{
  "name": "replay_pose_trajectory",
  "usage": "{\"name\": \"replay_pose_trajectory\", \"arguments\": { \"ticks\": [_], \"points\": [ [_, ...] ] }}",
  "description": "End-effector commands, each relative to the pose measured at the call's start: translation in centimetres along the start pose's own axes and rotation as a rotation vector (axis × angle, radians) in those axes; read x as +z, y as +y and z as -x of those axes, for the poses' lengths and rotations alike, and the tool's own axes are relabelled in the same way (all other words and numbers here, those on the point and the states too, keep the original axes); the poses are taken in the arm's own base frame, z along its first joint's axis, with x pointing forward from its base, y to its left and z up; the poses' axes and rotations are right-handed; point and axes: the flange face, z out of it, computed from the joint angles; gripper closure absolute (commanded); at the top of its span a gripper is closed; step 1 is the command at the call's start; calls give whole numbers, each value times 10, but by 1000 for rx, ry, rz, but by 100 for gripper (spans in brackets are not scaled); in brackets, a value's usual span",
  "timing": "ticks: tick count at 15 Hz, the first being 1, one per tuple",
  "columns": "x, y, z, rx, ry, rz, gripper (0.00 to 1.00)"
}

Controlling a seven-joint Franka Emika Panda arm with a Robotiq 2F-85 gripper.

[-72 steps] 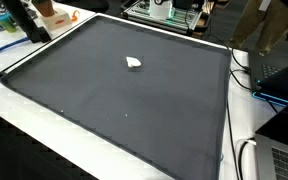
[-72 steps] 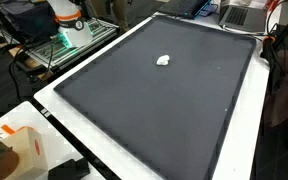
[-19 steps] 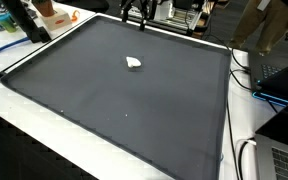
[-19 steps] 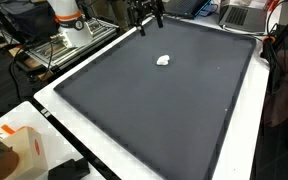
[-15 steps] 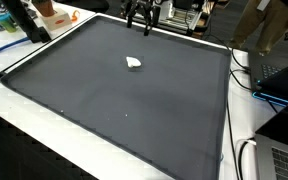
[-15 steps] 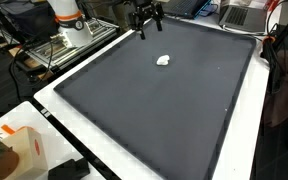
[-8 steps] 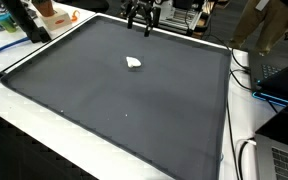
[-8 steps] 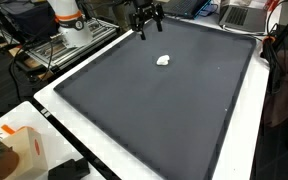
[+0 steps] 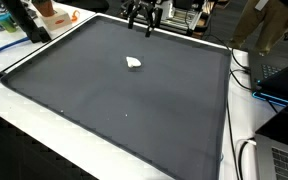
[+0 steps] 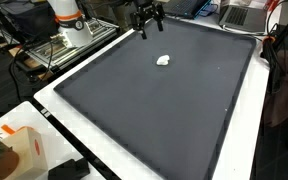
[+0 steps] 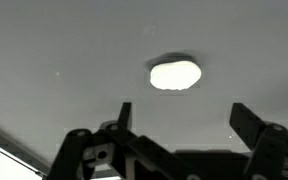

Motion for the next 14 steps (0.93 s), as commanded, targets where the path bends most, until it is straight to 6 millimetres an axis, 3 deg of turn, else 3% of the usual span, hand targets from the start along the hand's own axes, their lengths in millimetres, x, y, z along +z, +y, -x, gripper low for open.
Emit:
{"name": "replay_pose_trajectory", "arguments": {
  "ticks": [1,4,8,14],
  "points": [
    [-1,-3,11,-1,29,14,0],
    [6,-15,10,-7,7,6,0],
    [14,-29,-7,-14,-43,76,0],
    [19,-50,-62,3,-115,198,0]
  ]
}}
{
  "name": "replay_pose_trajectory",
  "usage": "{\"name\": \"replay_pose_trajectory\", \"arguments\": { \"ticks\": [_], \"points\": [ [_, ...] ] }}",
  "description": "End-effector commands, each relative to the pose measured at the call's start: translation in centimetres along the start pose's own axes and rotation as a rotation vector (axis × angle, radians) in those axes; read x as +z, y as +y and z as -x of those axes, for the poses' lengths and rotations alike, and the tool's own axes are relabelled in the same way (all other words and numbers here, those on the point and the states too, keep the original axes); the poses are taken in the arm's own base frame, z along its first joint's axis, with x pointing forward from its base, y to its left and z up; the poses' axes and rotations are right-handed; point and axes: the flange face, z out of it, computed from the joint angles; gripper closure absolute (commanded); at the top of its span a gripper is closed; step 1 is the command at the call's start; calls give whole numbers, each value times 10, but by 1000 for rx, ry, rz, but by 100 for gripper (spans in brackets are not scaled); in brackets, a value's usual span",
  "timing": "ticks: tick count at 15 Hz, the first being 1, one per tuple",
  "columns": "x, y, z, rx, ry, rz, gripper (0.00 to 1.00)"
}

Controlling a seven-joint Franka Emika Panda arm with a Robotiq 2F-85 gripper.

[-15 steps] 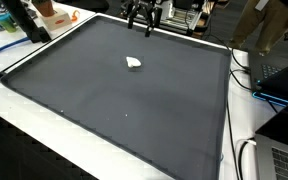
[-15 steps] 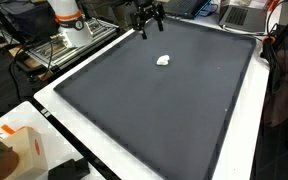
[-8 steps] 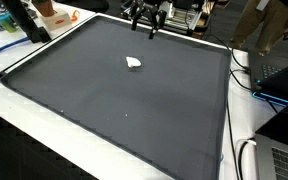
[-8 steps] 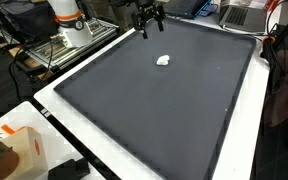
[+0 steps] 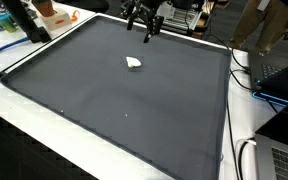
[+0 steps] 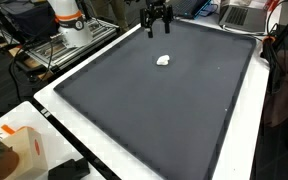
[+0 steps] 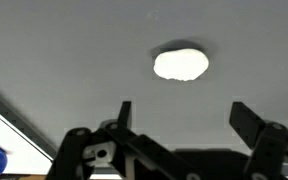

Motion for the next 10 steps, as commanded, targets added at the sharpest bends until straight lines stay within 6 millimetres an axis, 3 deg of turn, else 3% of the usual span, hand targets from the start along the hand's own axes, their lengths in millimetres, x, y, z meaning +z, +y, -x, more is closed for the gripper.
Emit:
{"name": "replay_pose_trajectory", "arguments": {
  "ticks": [1,4,5,10],
  "points": [
    [6,-13,-32,12,-77,40,0],
    [23,-19,-52,11,-197,20,0],
    [0,-9,-47,36,-94,38,0],
    [23,-16,-59,15,-252,4,0]
  ]
}}
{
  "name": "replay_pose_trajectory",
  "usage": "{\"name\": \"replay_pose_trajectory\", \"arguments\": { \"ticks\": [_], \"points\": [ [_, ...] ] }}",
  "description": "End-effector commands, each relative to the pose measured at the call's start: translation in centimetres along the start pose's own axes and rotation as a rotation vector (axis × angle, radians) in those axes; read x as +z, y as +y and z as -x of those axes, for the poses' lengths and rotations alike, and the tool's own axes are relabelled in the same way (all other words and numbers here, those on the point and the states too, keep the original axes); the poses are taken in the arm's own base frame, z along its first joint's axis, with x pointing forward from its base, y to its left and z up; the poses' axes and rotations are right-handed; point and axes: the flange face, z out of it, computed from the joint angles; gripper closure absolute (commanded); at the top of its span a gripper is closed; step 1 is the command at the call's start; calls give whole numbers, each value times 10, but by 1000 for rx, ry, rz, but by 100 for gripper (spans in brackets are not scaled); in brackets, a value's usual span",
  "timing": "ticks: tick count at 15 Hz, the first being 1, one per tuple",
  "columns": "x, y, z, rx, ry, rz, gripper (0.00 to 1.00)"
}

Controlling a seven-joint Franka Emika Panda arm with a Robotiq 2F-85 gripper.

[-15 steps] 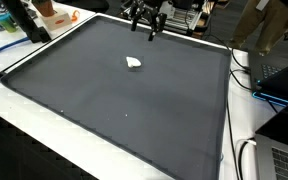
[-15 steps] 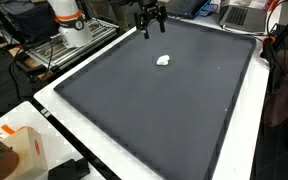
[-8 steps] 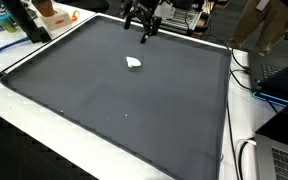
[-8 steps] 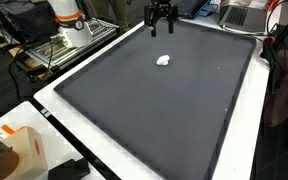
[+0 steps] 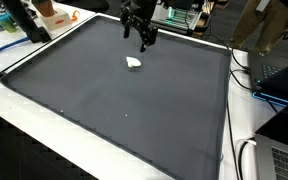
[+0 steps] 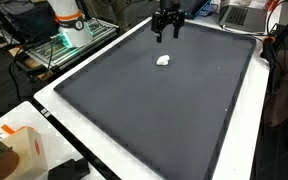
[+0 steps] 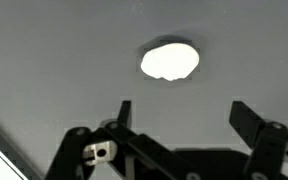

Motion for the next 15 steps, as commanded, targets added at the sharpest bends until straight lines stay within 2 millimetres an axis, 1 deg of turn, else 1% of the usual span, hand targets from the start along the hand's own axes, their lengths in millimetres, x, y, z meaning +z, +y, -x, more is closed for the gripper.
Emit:
{"name": "replay_pose_trajectory", "arguments": {
  "ticks": [1,5,8,11,12,13,15],
  "points": [
    [-5,3,-10,-18,-97,7,0],
    [-15,8,-28,-18,-195,27,0],
    [-21,5,-42,-39,-258,23,0],
    [-19,2,-58,-66,-328,-2,0],
    [-20,3,-63,-19,-352,-2,0],
    [-26,5,-53,-39,-294,9,0],
    [-24,6,-62,-18,-316,6,0]
  ]
}}
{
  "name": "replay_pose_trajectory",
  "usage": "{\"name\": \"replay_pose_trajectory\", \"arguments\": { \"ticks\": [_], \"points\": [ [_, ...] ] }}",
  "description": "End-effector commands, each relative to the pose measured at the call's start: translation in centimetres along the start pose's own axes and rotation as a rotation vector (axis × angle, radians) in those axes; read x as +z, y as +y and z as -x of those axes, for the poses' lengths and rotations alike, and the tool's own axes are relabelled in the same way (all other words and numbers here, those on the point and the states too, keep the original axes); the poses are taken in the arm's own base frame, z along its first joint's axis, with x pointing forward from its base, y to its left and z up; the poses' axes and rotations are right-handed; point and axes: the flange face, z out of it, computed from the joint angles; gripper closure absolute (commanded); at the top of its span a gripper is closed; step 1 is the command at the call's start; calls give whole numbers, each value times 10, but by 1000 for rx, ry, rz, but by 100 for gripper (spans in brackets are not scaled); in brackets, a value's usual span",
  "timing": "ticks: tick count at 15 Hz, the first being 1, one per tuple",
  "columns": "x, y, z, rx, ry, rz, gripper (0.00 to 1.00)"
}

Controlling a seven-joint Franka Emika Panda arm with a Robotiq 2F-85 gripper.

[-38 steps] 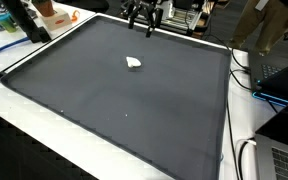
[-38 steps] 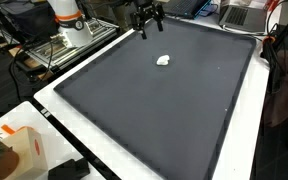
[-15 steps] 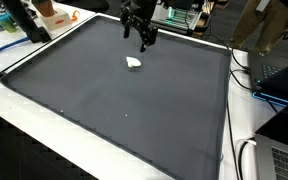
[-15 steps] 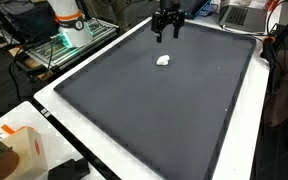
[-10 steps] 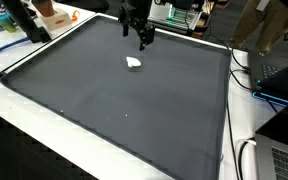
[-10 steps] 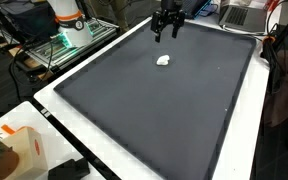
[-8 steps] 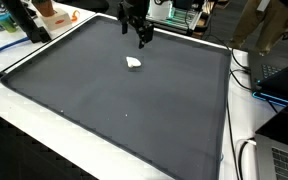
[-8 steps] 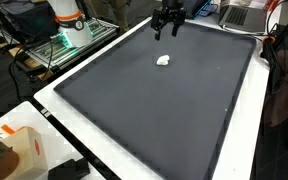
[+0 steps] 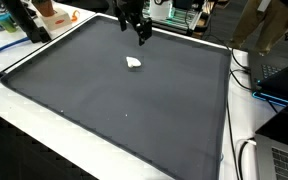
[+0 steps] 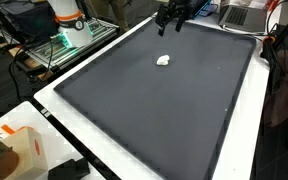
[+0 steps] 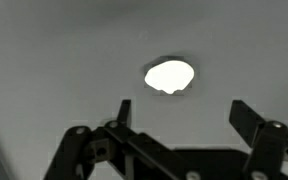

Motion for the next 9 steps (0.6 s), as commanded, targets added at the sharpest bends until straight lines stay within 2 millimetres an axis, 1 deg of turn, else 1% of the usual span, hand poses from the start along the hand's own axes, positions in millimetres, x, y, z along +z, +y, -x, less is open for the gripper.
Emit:
{"name": "replay_pose_trajectory", "arguments": {
  "ticks": [1,3,9],
  "points": [
    [1,0,-2,3,-5,-1,0],
    [2,1,-12,-23,-51,6,0],
    [1,22,-41,-277,-234,-79,0]
  ]
}}
